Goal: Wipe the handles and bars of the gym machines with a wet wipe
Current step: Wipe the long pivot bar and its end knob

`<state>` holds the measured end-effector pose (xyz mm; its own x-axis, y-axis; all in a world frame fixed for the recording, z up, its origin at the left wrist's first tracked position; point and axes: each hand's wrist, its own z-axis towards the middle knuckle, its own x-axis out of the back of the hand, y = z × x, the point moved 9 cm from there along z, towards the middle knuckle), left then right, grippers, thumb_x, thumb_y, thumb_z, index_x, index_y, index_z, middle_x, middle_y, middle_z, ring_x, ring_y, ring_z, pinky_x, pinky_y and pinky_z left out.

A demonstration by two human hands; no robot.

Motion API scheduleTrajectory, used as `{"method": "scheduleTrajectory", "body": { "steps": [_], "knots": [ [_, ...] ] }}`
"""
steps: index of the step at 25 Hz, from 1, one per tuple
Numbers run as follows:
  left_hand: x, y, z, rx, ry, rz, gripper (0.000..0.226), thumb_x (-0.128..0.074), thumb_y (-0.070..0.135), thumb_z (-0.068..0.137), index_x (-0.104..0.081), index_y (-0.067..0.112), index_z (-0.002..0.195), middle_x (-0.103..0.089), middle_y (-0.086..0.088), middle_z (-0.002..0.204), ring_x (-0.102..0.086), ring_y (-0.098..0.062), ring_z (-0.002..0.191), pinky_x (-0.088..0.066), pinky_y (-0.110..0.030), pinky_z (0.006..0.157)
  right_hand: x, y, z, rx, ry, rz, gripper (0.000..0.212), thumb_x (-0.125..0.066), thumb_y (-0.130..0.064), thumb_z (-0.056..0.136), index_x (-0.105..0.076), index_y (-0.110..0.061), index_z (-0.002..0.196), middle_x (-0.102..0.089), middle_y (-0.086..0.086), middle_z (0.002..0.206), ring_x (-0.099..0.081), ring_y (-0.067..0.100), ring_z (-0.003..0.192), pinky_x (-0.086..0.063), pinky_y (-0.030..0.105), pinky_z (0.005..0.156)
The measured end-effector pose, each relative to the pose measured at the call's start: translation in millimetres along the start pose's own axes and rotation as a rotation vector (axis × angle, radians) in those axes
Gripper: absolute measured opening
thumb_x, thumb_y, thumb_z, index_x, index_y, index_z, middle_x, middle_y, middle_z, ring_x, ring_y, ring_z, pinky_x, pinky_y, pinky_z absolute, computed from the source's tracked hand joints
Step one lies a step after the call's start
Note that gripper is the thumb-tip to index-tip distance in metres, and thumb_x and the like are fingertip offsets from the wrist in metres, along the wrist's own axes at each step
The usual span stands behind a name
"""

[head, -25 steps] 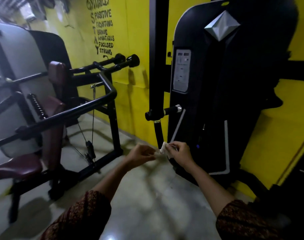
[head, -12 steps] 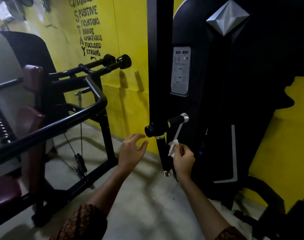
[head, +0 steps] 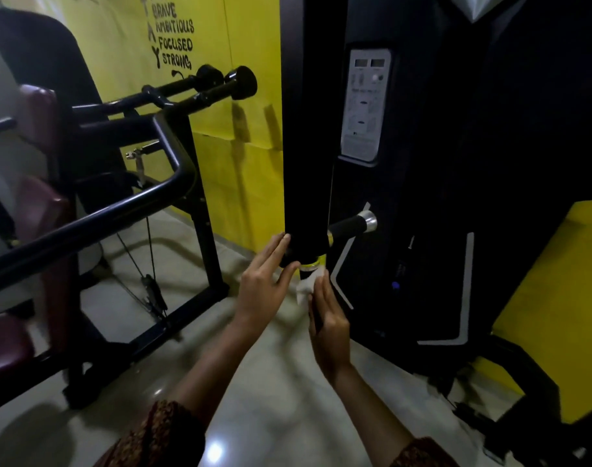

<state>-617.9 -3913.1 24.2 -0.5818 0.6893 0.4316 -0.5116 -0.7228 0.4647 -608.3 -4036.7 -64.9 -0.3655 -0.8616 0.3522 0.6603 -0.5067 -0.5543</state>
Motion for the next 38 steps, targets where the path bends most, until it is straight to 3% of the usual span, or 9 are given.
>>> {"method": "scheduleTrajectory", "body": {
  "steps": [5,8,13,18,21,25,29,33,38],
  "knots": [
    [0,1,-2,-0.013,0.063,-0.014,0.044,-0.057,0.021,0.087,-0.053,-0.001,0.124,-0.055,-0.016,0.127,-0.050,-0.019,0.119,-0.042,-0.024,0.101,0,6,-29,0.122,-0.007,-0.053,0.054,-0.041,-0.013,0.098,-0.019,-0.014,0.147,-0.021,0.005,0.154,-0.032,0.024,0.136,-0.031,0.025,0.110],
    [0,1,-2,-0.033,0.091,0.003,0.042,-0.060,0.016,0.085,-0.054,-0.004,0.122,-0.056,-0.016,0.125,-0.051,-0.018,0.118,-0.043,-0.024,0.100,-4,-7,10,0.035,0.031,-0.035,0.053,-0.046,-0.009,0.093,-0.024,0.001,0.141,-0.035,0.024,0.143,-0.041,0.031,0.129,-0.039,0.024,0.104],
    [0,3,-4,-0.040,0.127,0.004,0.042,-0.065,0.006,0.082,-0.054,-0.005,0.120,-0.052,-0.009,0.125,-0.051,-0.017,0.119,-0.039,-0.020,0.103,-3,5,-12,0.217,-0.022,-0.127,0.050,-0.053,0.015,0.082,-0.042,0.006,0.130,-0.039,0.018,0.140,-0.035,0.026,0.134,-0.028,0.023,0.111],
    [4,4,-6,-0.060,0.160,0.004,0.041,-0.066,0.004,0.081,-0.055,-0.006,0.118,-0.052,-0.009,0.124,-0.049,-0.013,0.119,-0.038,-0.018,0.103,20,30,-70,0.233,-0.104,-0.179,0.031,-0.030,-0.007,0.100,-0.044,-0.002,0.127,-0.034,0.003,0.144,-0.047,0.026,0.125,-0.033,0.024,0.109],
    [5,4,-5,-0.064,0.169,0.009,0.041,-0.066,0.004,0.080,-0.055,-0.006,0.118,-0.052,-0.009,0.123,-0.049,-0.012,0.119,-0.037,-0.016,0.103,31,9,-22,0.117,0.030,-0.111,0.040,-0.033,-0.016,0.102,-0.036,-0.006,0.140,-0.041,0.016,0.138,-0.036,0.026,0.133,-0.028,0.030,0.113],
    [2,2,-6,-0.038,0.166,0.005,0.040,-0.067,0.004,0.081,-0.055,-0.005,0.119,-0.053,-0.010,0.124,-0.050,-0.017,0.119,-0.038,-0.018,0.103,5,-12,30,0.004,0.051,0.018,0.040,-0.045,-0.015,0.097,-0.044,0.010,0.128,-0.046,0.030,0.131,-0.042,0.027,0.128,-0.029,0.019,0.110],
    [4,2,-6,-0.043,0.160,0.000,0.041,-0.067,0.003,0.080,-0.055,-0.006,0.118,-0.053,-0.011,0.124,-0.051,-0.019,0.119,-0.038,-0.019,0.103,0,7,-23,0.232,-0.075,-0.139,0.035,-0.049,0.002,0.089,-0.049,0.009,0.123,-0.048,0.026,0.130,-0.030,0.017,0.136,-0.028,0.020,0.111],
    [2,1,-6,-0.045,0.159,-0.004,0.041,-0.066,0.004,0.081,-0.055,-0.006,0.119,-0.052,-0.011,0.125,-0.051,-0.020,0.119,-0.038,-0.020,0.104,20,29,-80,0.242,-0.133,-0.192,0.028,-0.035,-0.013,0.102,-0.049,0.002,0.121,-0.048,0.013,0.130,-0.049,0.022,0.122,-0.035,0.021,0.106],
    [1,2,-4,-0.052,0.154,-0.008,0.041,-0.067,0.004,0.081,-0.054,-0.006,0.119,-0.051,-0.010,0.125,-0.050,-0.021,0.119,-0.037,-0.019,0.104,16,-19,-9,0.375,-0.059,-0.201,0.032,-0.049,-0.003,0.093,-0.049,0.008,0.124,-0.043,0.021,0.135,-0.040,0.034,0.129,-0.032,0.041,0.111]
  ]
}}
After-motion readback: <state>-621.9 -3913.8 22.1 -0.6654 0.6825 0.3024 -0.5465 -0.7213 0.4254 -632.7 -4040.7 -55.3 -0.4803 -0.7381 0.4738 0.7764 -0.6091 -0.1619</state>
